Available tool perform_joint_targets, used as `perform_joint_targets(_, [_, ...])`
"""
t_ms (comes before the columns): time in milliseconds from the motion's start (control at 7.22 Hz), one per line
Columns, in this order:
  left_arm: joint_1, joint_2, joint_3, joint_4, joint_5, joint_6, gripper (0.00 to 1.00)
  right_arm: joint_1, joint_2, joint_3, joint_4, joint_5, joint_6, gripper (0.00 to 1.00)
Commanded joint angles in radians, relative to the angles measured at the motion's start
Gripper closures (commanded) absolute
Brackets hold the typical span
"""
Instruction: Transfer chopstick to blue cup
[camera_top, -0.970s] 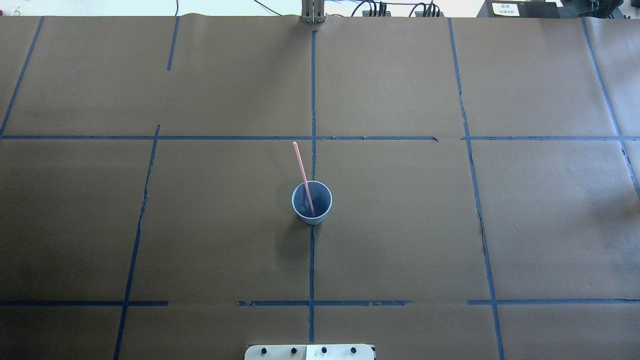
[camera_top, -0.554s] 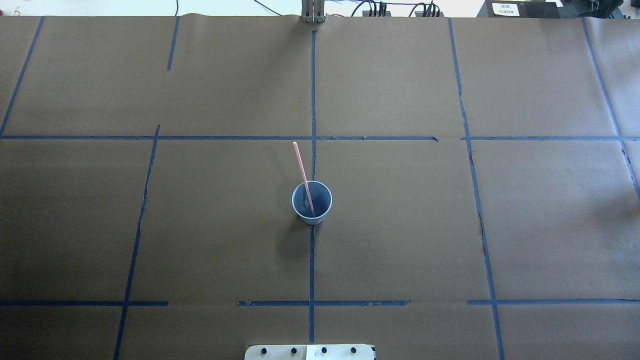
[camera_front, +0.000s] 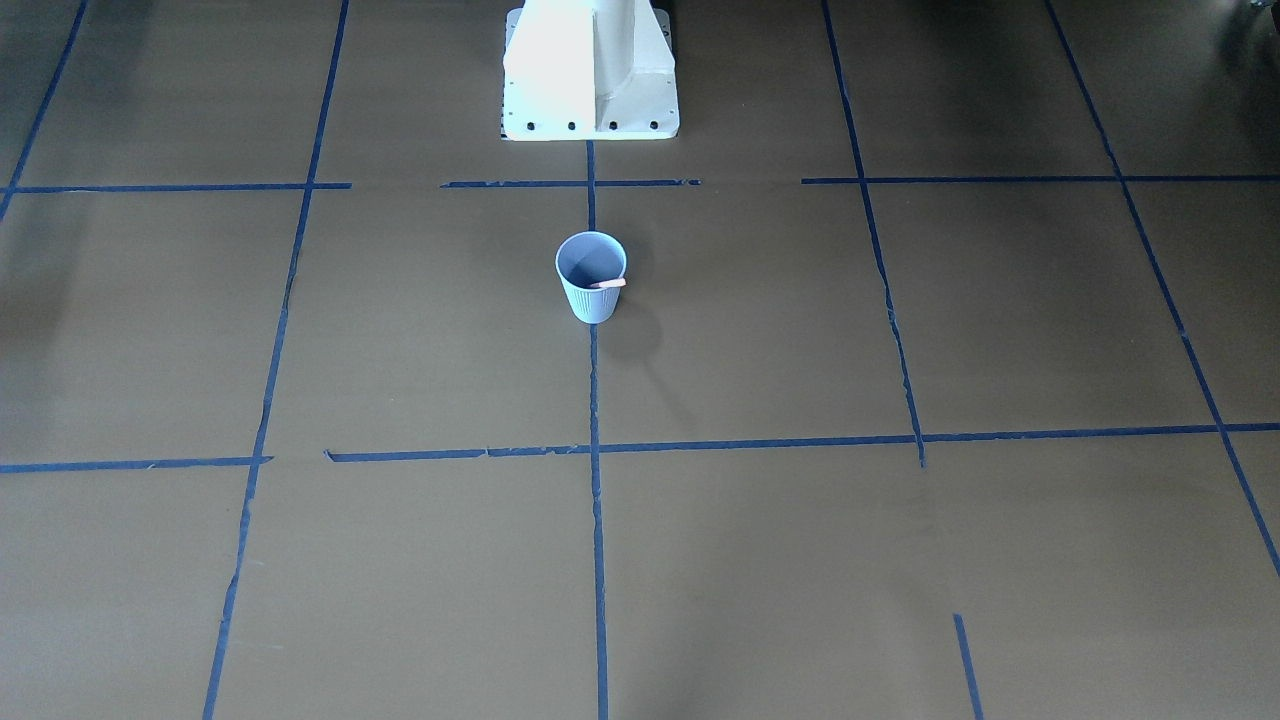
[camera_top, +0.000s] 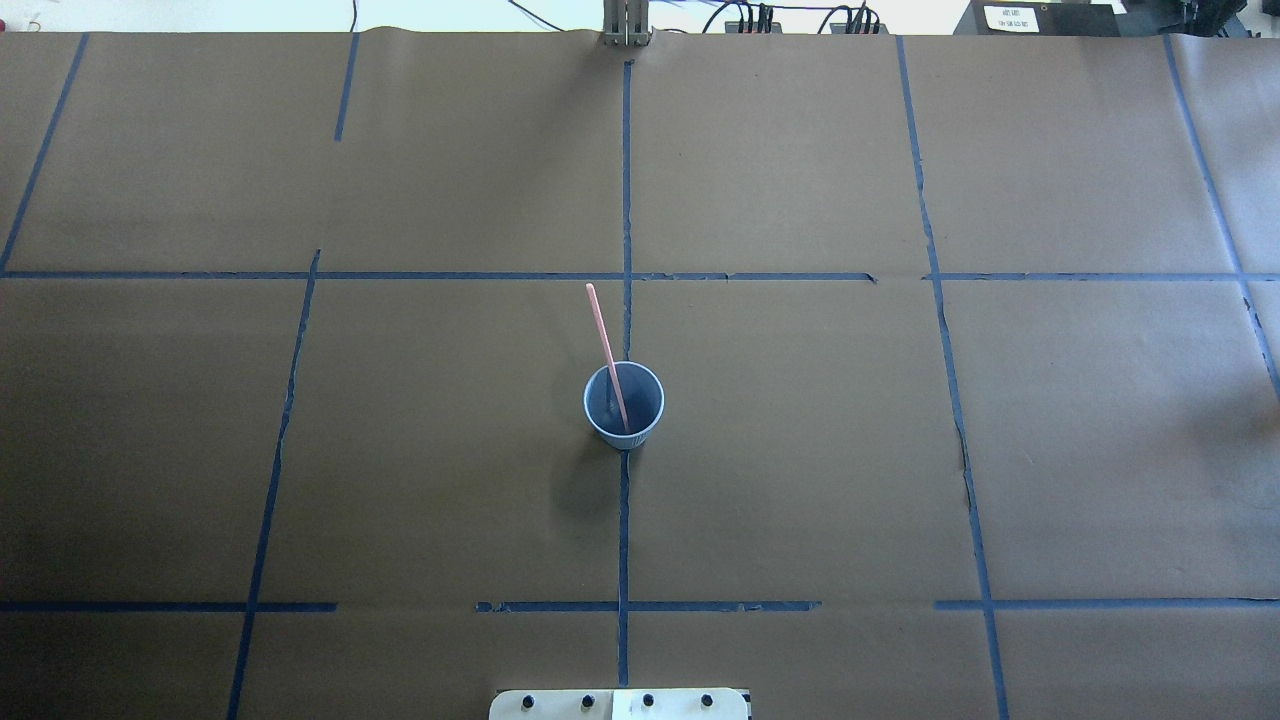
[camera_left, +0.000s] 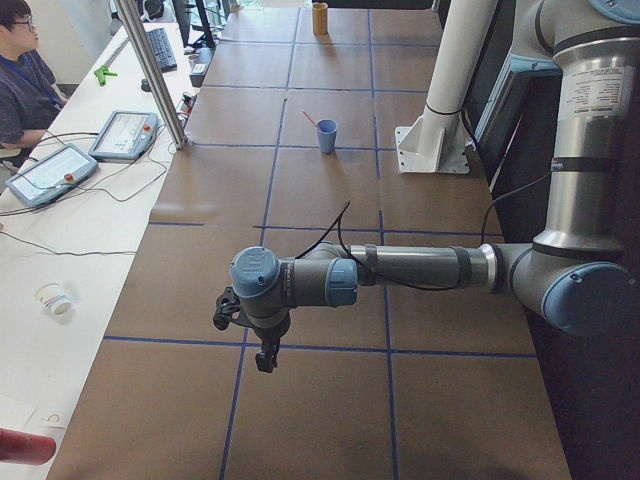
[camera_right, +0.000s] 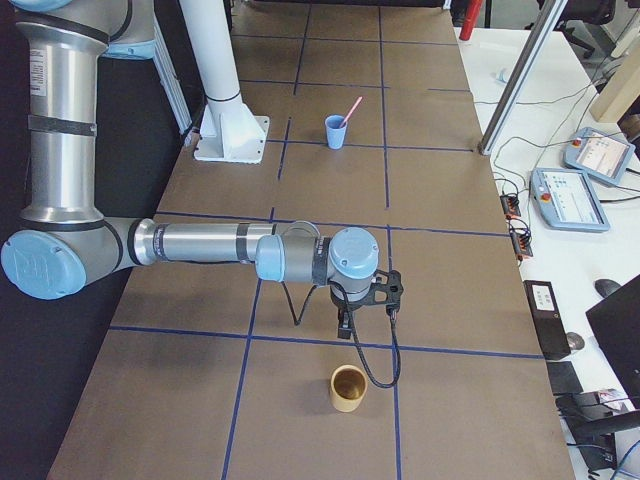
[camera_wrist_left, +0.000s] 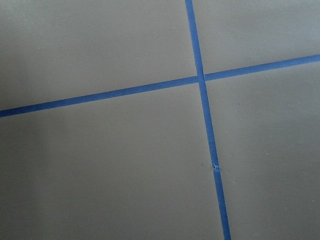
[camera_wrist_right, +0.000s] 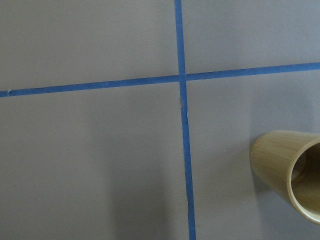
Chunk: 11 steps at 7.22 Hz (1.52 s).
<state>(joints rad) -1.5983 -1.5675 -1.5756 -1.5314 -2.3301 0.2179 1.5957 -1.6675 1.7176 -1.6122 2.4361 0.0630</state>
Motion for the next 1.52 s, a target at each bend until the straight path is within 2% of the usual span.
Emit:
perform_joint_targets(0, [0.000, 0.000, -0.001, -0.001, 0.000, 0.000, 0.00, 0.001, 0.000, -0.001, 0.002, -0.025, 0.000, 0.00])
perform_joint_targets(1386, [0.000, 0.000, -0.007, -0.001, 0.000, 0.001, 0.00, 0.003, 0.005, -0.021, 0.005, -0.032, 0.000, 0.00])
